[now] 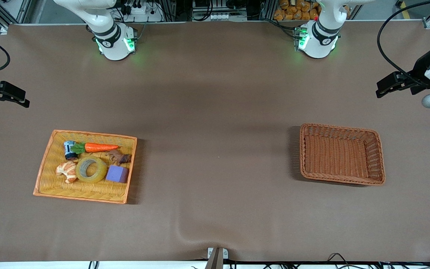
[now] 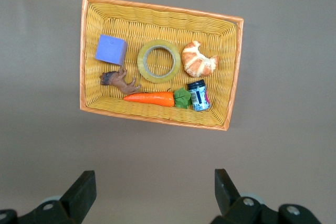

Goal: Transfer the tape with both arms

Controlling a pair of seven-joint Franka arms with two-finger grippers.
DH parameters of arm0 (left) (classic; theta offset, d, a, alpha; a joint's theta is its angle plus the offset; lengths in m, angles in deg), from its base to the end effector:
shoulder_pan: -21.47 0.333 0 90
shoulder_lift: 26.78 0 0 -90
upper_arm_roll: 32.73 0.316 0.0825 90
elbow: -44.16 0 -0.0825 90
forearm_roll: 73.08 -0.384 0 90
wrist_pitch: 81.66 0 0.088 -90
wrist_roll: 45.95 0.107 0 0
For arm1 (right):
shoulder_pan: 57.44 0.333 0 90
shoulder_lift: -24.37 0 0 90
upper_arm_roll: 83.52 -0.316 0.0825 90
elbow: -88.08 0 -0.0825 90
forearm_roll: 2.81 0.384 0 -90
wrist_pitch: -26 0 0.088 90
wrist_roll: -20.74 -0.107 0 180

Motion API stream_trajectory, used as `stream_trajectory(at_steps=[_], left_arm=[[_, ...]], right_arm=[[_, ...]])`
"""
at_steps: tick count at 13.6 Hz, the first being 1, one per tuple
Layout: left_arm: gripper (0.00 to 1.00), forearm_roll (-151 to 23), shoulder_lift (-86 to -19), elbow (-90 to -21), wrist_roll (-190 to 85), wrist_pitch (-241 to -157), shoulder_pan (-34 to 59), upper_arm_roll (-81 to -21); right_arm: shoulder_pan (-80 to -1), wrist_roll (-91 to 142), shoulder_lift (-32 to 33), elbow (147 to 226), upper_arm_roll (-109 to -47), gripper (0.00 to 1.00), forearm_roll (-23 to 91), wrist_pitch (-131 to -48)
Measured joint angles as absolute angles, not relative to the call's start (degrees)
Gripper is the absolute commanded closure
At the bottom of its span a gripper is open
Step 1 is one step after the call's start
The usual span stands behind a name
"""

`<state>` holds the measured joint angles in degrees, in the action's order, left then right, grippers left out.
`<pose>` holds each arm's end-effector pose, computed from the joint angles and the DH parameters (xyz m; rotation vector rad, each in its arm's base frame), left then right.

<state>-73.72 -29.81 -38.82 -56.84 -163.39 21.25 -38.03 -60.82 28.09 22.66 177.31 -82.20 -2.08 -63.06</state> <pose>0.5538 -0.0506 0.6401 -3.1192 -0.1481 0.1138 0.5599 -0.0444 0.6128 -3.1249 -0.0723 0.0490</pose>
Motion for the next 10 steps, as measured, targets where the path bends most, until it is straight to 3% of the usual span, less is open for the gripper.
stream_trajectory(at_steps=[8, 10], left_arm=[[0.0, -73.72, -29.92, -38.82, -56.84, -163.44, 21.3, -38.02], [0.0, -73.72, -29.92, -38.82, -56.84, -163.44, 21.31, -38.01]], right_arm=[[-60.64, 28.08, 21.83, 177.77, -82.33, 0.0, -2.04, -63.36], [-59.44, 28.09, 20.41, 179.45, -82.43, 0.0, -2.01, -66.59]])
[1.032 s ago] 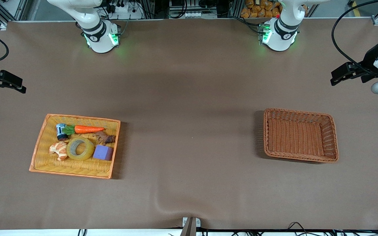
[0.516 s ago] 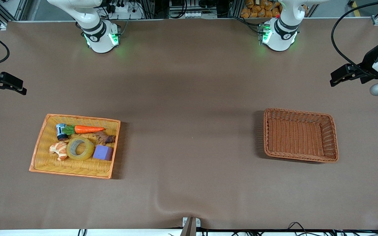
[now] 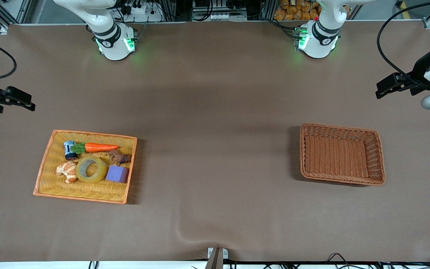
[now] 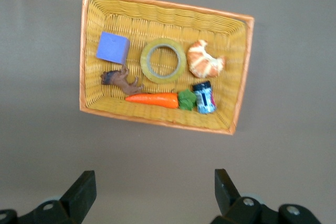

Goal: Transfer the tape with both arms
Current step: 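Reach the right gripper down to the yellow tape roll in the tray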

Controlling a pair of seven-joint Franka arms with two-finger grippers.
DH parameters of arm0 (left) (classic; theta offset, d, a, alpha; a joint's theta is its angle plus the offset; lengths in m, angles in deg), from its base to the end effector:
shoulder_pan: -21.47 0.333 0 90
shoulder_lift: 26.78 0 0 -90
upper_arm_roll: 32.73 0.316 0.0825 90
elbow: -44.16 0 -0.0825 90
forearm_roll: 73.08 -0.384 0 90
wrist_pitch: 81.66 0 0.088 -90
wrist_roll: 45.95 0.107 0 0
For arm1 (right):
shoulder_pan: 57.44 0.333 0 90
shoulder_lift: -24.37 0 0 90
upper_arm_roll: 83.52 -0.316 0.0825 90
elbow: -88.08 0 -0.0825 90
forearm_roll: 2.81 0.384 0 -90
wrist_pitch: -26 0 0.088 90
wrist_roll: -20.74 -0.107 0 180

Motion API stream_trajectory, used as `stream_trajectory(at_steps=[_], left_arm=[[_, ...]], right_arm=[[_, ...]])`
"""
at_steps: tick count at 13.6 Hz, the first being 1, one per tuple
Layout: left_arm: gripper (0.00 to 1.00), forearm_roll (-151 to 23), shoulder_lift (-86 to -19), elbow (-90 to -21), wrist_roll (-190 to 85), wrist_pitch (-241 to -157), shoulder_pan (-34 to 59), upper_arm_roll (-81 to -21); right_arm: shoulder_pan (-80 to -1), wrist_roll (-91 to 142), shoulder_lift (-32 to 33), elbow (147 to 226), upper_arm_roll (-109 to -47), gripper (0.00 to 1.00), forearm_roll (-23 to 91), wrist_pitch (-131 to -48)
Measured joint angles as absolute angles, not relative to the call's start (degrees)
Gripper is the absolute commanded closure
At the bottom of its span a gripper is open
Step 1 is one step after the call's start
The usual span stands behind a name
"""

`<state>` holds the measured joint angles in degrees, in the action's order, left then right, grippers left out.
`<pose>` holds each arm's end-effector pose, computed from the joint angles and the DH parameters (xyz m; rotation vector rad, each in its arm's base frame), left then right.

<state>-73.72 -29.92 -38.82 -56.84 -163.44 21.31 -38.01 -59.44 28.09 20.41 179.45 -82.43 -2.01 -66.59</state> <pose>0.5546 -0.0499 0.6391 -3.1191 -0.1502 0.1154 0.5762 -0.0293 0.5780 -3.1217 -0.1146 0.0726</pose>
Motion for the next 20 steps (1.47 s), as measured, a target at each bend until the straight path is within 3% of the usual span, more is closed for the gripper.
stream_trajectory(at_steps=[5, 9, 15, 16, 17, 18, 19, 20], left_arm=[[0.0, -73.72, -29.93, -38.8, -56.84, -163.47, 21.31, -38.01], [0.0, -73.72, -29.97, -38.83, -56.84, -163.48, 21.31, -38.01], [0.0, -73.72, -29.97, -38.83, -56.84, -163.51, 21.31, -38.02], [0.0, -73.72, -29.97, -38.83, -56.84, -163.51, 21.31, -38.02], [0.0, -73.72, -29.97, -38.83, -56.84, -163.51, 21.31, -38.02], [0.0, -73.72, -29.97, -38.83, -56.84, -163.51, 21.31, -38.02], [0.0, -73.72, -29.99, -38.84, -56.84, -163.51, 21.31, -38.02], [0.0, -73.72, -30.05, -38.84, -56.84, -163.51, 21.31, -38.02]], right_arm=[[-55.94, 28.63, 12.72, 189.51, -82.58, 0.0, -2.01, -85.33], [-55.77, 34.95, 1.55, 190.45, -82.51, 0.0, -2.01, -96.24], [-55.66, 41.08, -9.24, 190.52, -82.52, 0.02, -2.01, -108.95], [-55.63, 41.41, -10.73, 190.48, -82.52, 0.17, -2.01, -109.93], [-55.62, 41.59, -11.61, 190.42, -82.52, 0.42, -2.01, -110.3], [-55.62, 41.82, -11.95, 190.35, -82.52, 0.78, -2.01, -110.27], [-55.59, 41.97, -11.98, 190.27, -82.52, 0.98, -2.01, -109.98], [-55.59, 42.07, -11.97, 189.99, -82.52, 1.0, -2.01, -109.42]])
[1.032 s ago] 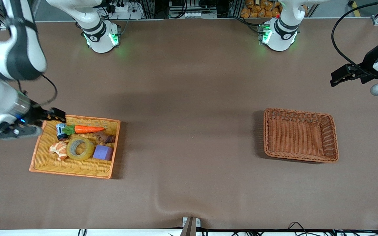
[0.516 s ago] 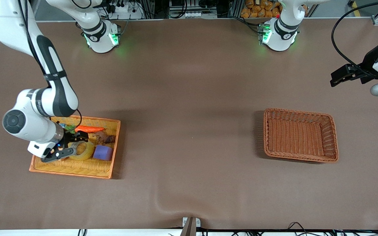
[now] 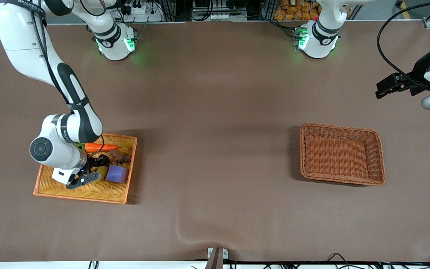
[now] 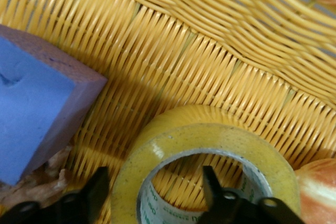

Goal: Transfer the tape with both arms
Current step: 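Reach the right gripper down to the yellow tape roll in the tray, then lift the tape with the right gripper and set it on the table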

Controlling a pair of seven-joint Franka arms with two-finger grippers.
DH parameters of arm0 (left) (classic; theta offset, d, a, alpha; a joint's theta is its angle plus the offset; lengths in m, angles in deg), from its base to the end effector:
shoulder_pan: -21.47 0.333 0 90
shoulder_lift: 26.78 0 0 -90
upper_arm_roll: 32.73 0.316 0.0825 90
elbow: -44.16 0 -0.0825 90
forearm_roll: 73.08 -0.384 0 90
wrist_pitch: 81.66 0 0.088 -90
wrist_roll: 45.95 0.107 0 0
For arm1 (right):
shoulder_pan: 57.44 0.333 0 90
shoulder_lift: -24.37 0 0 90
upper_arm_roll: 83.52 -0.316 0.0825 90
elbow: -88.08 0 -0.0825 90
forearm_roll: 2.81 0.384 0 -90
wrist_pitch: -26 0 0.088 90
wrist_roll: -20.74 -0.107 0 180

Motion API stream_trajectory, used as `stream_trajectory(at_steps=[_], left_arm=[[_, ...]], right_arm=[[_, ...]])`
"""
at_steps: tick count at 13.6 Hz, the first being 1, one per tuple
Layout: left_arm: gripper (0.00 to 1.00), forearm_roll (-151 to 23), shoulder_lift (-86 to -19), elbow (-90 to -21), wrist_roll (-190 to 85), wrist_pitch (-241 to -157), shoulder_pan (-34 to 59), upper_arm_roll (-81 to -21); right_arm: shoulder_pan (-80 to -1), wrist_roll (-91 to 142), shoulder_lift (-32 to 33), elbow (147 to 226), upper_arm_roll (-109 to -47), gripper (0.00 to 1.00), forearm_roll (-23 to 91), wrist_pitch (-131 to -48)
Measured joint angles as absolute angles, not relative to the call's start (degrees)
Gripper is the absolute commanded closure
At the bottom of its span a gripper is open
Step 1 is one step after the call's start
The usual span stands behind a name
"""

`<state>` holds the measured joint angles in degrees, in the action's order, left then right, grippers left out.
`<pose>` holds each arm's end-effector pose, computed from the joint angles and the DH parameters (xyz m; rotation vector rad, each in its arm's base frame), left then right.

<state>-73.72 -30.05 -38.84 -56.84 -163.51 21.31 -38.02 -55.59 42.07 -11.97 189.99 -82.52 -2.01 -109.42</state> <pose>0.5554 -0.0500 0.6378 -3.1191 -0.1499 0.1176 0.6535 0.0107 0.1959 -3.0764 -0.5918 0.0762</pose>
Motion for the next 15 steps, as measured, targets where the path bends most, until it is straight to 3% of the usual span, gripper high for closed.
stream_trajectory(at_steps=[4, 10, 15], left_arm=[[0.0, -73.72, -30.31, -38.84, -56.79, -163.51, 21.31, -38.02], [0.0, -73.72, -30.65, -38.85, -56.55, -163.52, 21.32, -37.93], [0.0, -73.72, -30.87, -38.86, -55.98, -163.52, 21.35, -37.83]], right_arm=[[-55.57, 42.17, -11.68, 187.93, -82.54, 1.0, -2.01, -105.13], [-54.77, 42.17, -6.57, 176.55, -82.66, 1.0, -1.99, -84.78], [-46.63, 27.26, -3.34, 169.91, -83.29, 1.0, 0.98, -78.82]])
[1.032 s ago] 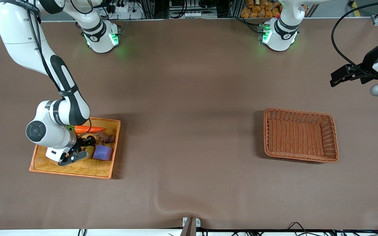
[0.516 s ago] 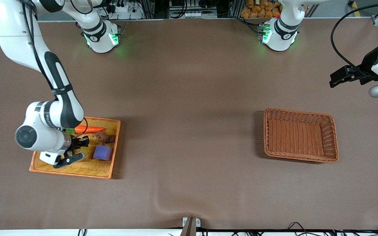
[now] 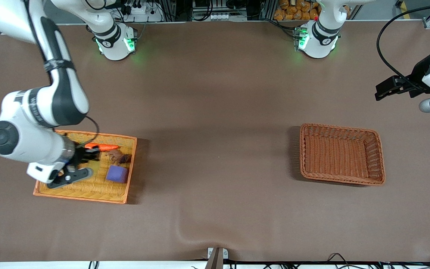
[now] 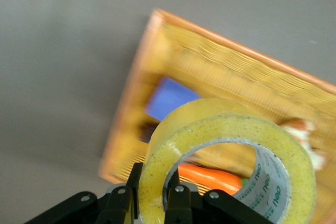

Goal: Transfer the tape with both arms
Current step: 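Lift the tape with the right gripper and set it on the table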

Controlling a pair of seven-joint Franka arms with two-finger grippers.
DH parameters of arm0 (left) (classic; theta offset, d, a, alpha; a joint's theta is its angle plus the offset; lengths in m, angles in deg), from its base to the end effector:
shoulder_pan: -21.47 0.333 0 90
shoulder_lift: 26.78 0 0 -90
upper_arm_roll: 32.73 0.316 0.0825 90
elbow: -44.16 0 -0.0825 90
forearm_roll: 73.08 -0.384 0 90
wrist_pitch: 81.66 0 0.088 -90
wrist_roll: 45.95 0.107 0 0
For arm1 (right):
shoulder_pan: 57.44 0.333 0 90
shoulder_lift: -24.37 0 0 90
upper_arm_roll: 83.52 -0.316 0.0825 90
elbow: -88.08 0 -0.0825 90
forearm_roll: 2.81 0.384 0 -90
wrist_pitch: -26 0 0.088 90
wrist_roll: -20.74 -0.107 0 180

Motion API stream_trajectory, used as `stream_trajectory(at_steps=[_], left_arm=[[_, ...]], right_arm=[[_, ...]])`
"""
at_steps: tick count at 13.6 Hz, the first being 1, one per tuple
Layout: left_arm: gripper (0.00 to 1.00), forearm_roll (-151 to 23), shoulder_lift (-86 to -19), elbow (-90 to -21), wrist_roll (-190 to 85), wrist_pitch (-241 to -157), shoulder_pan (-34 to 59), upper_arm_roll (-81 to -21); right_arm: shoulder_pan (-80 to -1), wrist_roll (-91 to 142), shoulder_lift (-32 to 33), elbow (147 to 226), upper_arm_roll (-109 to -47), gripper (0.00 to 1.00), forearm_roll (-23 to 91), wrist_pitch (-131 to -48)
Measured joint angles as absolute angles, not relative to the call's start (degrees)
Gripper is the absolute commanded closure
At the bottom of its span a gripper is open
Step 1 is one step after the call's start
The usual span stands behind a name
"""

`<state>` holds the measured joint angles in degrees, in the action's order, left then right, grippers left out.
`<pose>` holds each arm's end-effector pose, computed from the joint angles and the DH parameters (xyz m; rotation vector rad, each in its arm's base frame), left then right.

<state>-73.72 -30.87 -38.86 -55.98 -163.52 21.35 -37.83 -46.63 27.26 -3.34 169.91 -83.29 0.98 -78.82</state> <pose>0.5599 -0.0478 0.6296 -3.1188 -0.1326 0.1404 0.6756 0.1321 0.4100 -3.0505 -0.4288 0.1302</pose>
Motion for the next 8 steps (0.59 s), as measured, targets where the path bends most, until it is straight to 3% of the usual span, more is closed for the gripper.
stream_trajectory(at_steps=[4, 8], left_arm=[[0.0, -73.72, -31.6, -38.87, -55.98, -163.53, 21.19, -37.94], [0.0, -73.72, -31.6, -38.81, -55.98, -163.54, 21.2, -38.02]], right_arm=[[-32.55, 3.36, -7.28, 167.16, -83.62, 1.0, 3.42, -82.36], [-19.9, -12.17, -15.47, 165.78, -83.59, 1.0, 3.49, -97.27]])
